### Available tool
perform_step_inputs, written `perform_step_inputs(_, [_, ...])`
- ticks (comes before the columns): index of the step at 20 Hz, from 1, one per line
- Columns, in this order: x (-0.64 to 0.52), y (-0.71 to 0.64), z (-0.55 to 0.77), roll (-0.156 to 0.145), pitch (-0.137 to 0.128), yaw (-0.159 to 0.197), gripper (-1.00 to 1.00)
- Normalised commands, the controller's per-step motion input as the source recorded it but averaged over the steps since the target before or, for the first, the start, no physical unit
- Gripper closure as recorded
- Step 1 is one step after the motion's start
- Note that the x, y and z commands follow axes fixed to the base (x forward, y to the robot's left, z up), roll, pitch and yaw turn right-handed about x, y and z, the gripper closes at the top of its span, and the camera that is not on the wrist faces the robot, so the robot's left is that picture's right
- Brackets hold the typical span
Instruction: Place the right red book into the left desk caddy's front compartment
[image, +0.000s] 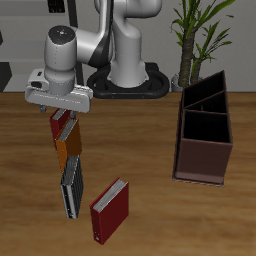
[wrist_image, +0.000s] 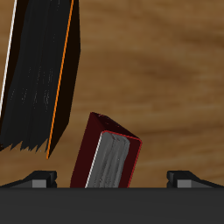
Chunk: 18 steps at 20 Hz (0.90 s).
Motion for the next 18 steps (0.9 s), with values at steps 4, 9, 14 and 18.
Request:
perform_step_inputs(4, [0.09, 0.05, -0.28, 0.021, 0.037, -0.020, 1.00])
perform_step_inputs(9, [0.01, 0.08, -0.07, 0.016, 0.009, -0.011, 1.00])
perform_step_inputs(14, [-0.05, 0.07, 0.03, 0.012, -0.008, -0.015, 1.00])
perform_step_inputs(18, [-0.09, 0.11, 0.12, -0.014, -0.022, -0.018, 1.00])
